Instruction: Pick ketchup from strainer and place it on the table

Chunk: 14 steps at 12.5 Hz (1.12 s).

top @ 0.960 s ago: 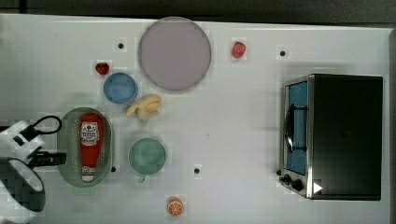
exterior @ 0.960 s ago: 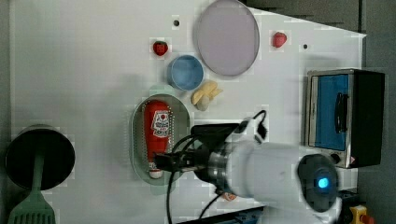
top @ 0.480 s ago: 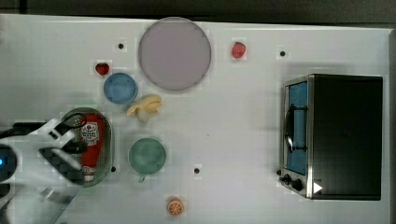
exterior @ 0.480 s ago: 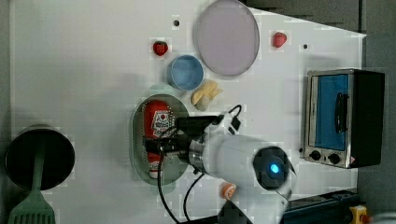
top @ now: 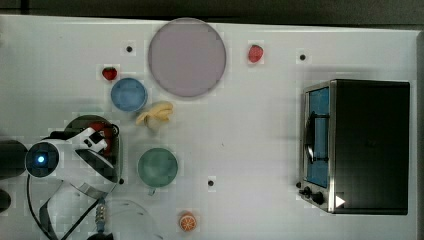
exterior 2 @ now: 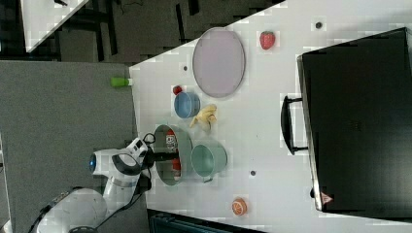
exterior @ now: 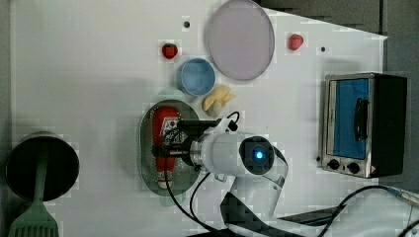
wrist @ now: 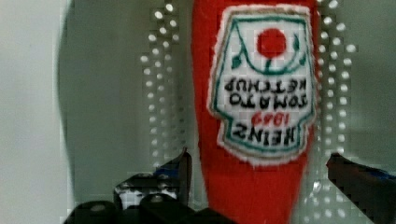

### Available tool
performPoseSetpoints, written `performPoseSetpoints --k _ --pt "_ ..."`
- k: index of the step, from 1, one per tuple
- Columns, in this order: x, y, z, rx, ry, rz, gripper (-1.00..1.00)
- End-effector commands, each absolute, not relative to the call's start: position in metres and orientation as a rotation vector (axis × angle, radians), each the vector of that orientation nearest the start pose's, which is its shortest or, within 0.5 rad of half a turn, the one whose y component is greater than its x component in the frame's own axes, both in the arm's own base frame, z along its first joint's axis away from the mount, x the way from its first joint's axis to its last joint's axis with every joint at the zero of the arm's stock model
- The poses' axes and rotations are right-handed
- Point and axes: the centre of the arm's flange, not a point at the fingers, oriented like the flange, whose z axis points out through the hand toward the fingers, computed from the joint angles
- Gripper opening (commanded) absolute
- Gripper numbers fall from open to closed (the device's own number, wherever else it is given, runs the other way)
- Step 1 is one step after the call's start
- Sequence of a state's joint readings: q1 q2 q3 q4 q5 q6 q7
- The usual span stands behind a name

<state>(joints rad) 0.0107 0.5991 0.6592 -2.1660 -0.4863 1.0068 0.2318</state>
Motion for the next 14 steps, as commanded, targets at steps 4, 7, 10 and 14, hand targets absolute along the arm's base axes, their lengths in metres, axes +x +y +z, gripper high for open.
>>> performPoseSetpoints --k 4,7,10,14 --pt "0.44 0.377 0.159 -3.033 0.155 0.084 0.42" --pt "0.441 0.38 0.178 -3.038 0.138 0.038 0.21" --pt "0.439 0.39 0.234 -3.058 0.145 -0.032 0.21" --pt "0.455 0.391 0.325 -2.991 0.397 -0.012 0.21"
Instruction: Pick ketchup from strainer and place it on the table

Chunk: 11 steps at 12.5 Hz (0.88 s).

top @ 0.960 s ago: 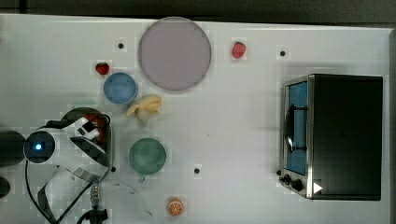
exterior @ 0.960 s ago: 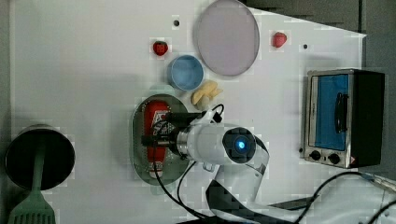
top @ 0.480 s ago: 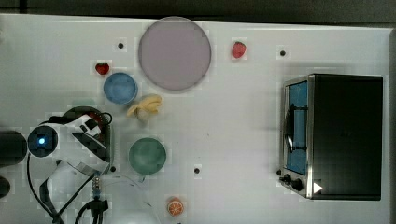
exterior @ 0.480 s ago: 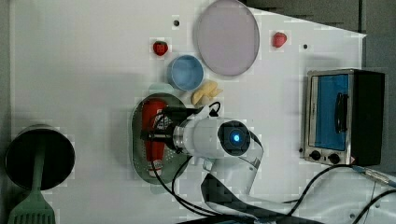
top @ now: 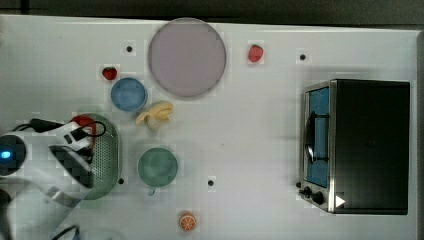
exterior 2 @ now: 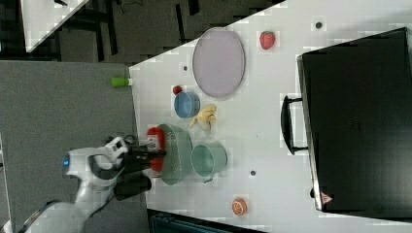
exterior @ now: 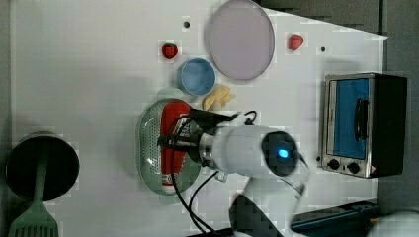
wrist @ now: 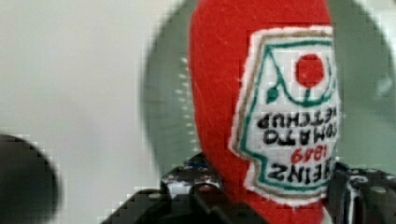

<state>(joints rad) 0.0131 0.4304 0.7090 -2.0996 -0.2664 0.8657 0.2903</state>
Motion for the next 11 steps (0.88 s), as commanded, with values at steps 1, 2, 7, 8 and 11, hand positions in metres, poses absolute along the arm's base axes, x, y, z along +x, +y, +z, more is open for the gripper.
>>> performPoseSetpoints --k 1,2,7,8,11 --pt "0.463 0.387 0.345 -2.987 0.432 -0.005 0.21" --pt "0.473 0.381 0.362 -3.0 0.46 0.005 0.21" --pt "0.543 0.314 0.423 -3.076 0.589 0.087 0.21" --pt "0.56 0.295 0.428 -3.082 0.587 0.102 0.21" --pt "0.604 0.222 0.427 -3.086 0.665 0.101 0.21"
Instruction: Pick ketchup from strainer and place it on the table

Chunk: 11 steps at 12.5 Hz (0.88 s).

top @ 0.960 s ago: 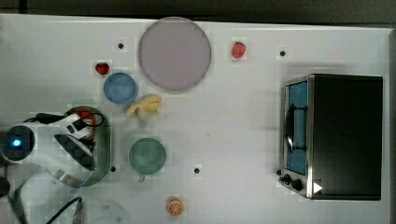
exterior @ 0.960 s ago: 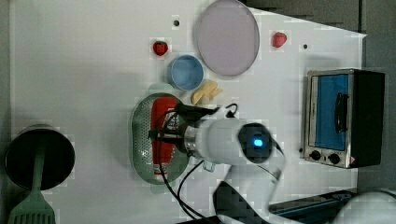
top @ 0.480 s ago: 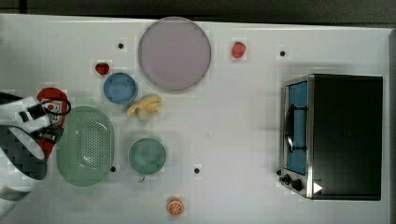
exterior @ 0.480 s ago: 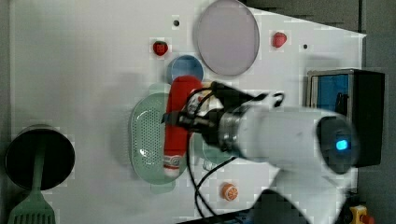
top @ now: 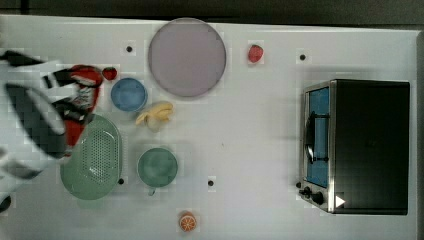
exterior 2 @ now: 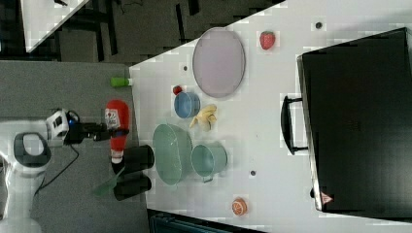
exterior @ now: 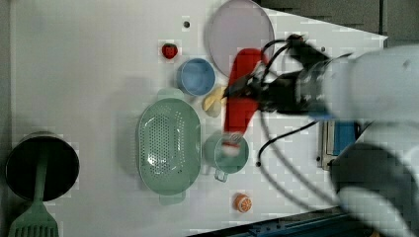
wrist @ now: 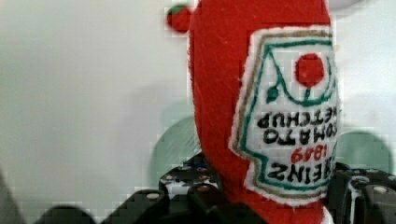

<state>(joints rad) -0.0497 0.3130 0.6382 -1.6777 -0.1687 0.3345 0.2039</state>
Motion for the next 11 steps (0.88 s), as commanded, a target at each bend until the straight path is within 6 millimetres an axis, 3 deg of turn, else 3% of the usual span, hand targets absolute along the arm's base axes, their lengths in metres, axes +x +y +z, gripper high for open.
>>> performPoseSetpoints --k 1,4,6,8,11 --pt "0.615 0.193 0.424 -3.094 0.698 0.088 0.21" --pt "0.637 0.111 0.414 -3.163 0.704 0.059 0.21" --pt "0.643 0.069 0.409 -3.194 0.647 0.075 0.21" --pt "0.644 0.04 0.404 -3.212 0.617 0.099 0.21" --pt "0.634 0.013 0.381 -3.217 0.632 0.15 0.21"
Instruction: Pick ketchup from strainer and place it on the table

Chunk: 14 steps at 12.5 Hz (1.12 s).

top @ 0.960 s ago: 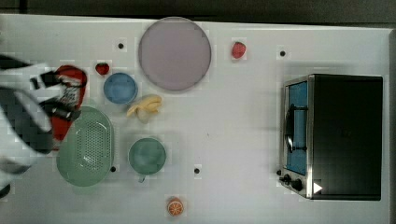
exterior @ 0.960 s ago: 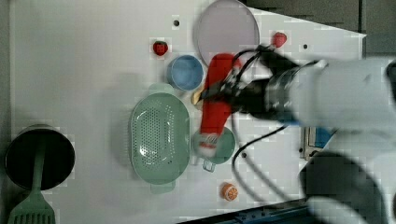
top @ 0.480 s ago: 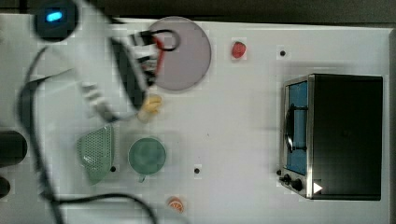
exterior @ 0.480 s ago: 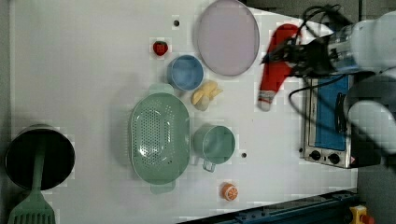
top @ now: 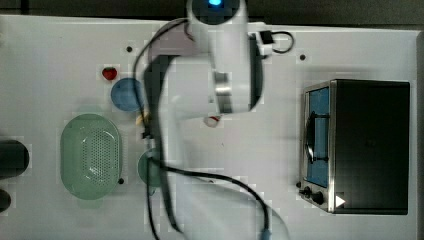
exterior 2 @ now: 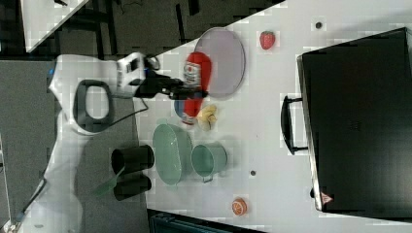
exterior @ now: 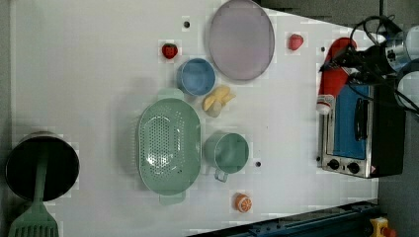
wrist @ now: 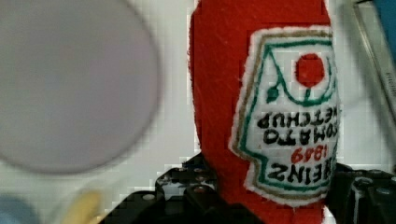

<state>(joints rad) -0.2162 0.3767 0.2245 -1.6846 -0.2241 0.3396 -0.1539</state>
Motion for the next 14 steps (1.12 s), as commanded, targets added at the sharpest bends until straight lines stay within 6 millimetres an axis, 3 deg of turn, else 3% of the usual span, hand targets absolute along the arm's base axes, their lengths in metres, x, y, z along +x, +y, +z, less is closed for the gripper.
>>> performPoseSetpoints --k 1,4,9,12,14 --pt "0.63 0.008 0.371 -3.213 0.637 0.138 0.21" --pt "0.612 -0.001 0.334 -3.192 0.639 0.089 0.21" --pt "0.561 -0.015 0.25 -3.128 0.654 0.026 0.21" --pt "0.532 -0.016 0.218 -3.12 0.663 0.087 0.21" --pt "0.524 -0.016 0.203 -3.116 0.663 0.125 0.21"
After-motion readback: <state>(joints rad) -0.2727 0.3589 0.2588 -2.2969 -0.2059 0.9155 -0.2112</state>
